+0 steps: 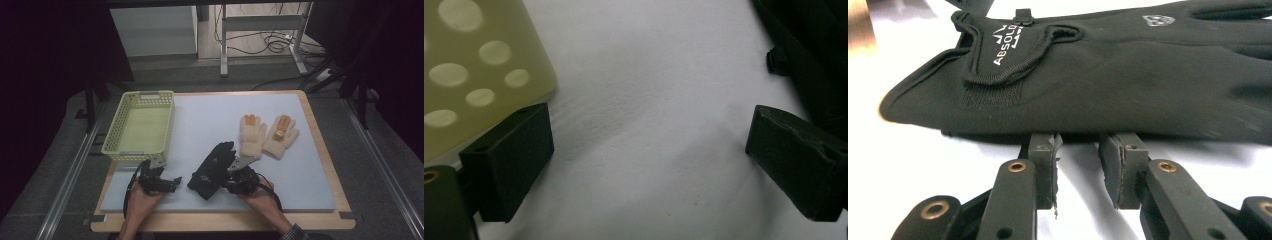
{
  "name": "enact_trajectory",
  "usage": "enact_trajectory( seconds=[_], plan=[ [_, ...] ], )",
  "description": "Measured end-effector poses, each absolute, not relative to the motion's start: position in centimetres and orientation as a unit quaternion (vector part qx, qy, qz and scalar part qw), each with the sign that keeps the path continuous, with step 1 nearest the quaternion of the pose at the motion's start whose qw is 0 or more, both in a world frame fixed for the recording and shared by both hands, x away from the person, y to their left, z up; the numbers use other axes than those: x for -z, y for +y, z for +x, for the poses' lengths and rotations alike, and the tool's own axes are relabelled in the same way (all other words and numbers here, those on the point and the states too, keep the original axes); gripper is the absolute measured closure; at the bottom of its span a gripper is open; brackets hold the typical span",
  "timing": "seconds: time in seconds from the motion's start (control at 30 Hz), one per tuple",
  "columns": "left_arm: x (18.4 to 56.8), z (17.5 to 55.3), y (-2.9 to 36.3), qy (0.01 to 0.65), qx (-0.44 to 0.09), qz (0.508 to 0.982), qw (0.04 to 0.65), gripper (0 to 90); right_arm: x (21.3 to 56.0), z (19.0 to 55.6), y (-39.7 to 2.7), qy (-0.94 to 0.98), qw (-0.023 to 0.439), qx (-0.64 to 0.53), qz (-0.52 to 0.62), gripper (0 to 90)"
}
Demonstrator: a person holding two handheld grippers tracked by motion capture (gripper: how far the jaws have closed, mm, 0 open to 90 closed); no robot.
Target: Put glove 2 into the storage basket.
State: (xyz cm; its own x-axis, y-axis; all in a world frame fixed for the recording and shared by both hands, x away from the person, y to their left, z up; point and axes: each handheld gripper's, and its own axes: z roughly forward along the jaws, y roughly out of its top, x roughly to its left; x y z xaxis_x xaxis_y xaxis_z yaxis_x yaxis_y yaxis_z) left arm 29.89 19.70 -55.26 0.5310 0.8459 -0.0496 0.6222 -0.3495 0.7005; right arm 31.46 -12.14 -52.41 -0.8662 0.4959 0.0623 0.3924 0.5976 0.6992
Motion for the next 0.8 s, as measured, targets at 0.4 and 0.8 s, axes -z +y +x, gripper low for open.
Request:
enact_trajectory(
  seconds=[0.4,0.8],
  plan=[
    [55.3,29.9,19.7,0.456,-0.163,0.805,0.343,5.3,51.7,31.7,-11.7,0.892,0.073,-0.374,0.245,68.0],
    [55.3,29.9,19.7,0.458,-0.163,0.803,0.345,5.3,50.9,32.6,-10.3,0.881,0.079,-0.396,0.248,68.1]
  ],
)
